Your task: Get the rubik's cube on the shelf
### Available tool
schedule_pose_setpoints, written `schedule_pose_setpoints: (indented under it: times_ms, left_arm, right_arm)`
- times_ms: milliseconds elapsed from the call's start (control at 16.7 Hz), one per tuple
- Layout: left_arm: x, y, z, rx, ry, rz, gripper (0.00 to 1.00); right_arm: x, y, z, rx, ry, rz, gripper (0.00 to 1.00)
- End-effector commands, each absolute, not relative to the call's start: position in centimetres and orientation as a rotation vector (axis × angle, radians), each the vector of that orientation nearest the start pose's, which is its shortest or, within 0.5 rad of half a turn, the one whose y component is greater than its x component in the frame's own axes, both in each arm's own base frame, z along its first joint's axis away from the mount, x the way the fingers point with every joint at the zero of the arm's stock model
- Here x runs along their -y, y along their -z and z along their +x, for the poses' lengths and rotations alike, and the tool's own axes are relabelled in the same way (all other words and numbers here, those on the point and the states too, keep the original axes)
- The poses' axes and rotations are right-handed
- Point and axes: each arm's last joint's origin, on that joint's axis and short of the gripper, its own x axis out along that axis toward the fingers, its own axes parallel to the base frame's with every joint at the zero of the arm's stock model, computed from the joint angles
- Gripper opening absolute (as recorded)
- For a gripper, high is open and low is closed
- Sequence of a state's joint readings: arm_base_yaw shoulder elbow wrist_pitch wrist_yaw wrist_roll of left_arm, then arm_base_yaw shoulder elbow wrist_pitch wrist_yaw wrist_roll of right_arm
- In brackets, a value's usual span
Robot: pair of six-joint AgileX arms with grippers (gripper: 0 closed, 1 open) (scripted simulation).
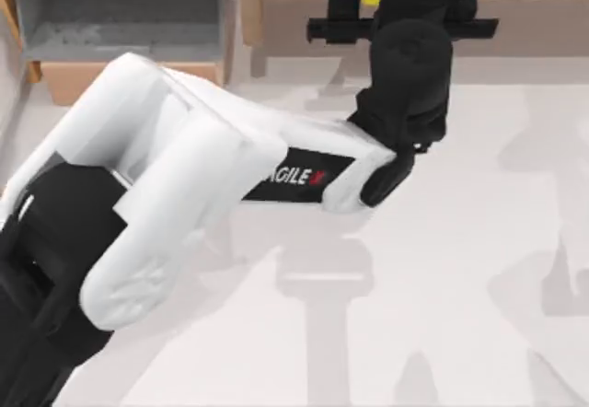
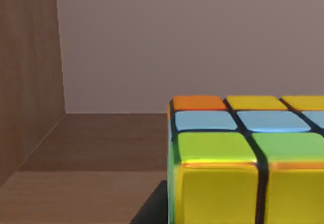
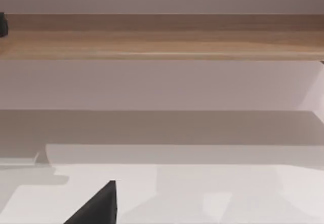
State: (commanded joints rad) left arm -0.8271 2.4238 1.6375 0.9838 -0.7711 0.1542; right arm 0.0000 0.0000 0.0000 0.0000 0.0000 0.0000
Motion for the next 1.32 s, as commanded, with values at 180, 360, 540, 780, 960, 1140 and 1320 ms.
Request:
schedule_pose_setpoints:
  times_ms: [180, 360, 540, 780, 960, 1140, 1320]
  left_arm:
    - [37.0, -16.3, 39.7, 0.137, 0.015, 0.003, 0.00]
    - [37.0, -16.5, 41.3, 0.137, 0.017, 0.001, 0.00]
    - [36.9, -16.9, 43.2, 0.145, 0.017, -0.008, 0.00]
    - [36.6, -16.5, 45.2, 0.136, 0.019, -0.002, 0.00]
    - [36.6, -16.5, 45.2, 0.135, 0.019, -0.001, 0.00]
    - [36.6, -16.5, 45.2, 0.135, 0.019, -0.001, 0.15]
    - [36.6, -16.5, 45.2, 0.135, 0.019, -0.001, 0.38]
  right_arm:
    - [0.1, -16.0, 10.6, 0.000, 0.000, 0.000, 1.00]
    - [0.1, -16.0, 10.6, 0.000, 0.000, 0.000, 1.00]
    - [0.1, -16.0, 10.6, 0.000, 0.000, 0.000, 1.00]
    - [0.1, -16.0, 10.6, 0.000, 0.000, 0.000, 1.00]
    - [0.1, -16.0, 10.6, 0.000, 0.000, 0.000, 1.00]
    - [0.1, -16.0, 10.6, 0.000, 0.000, 0.000, 1.00]
    - [0.1, -16.0, 10.6, 0.000, 0.000, 0.000, 1.00]
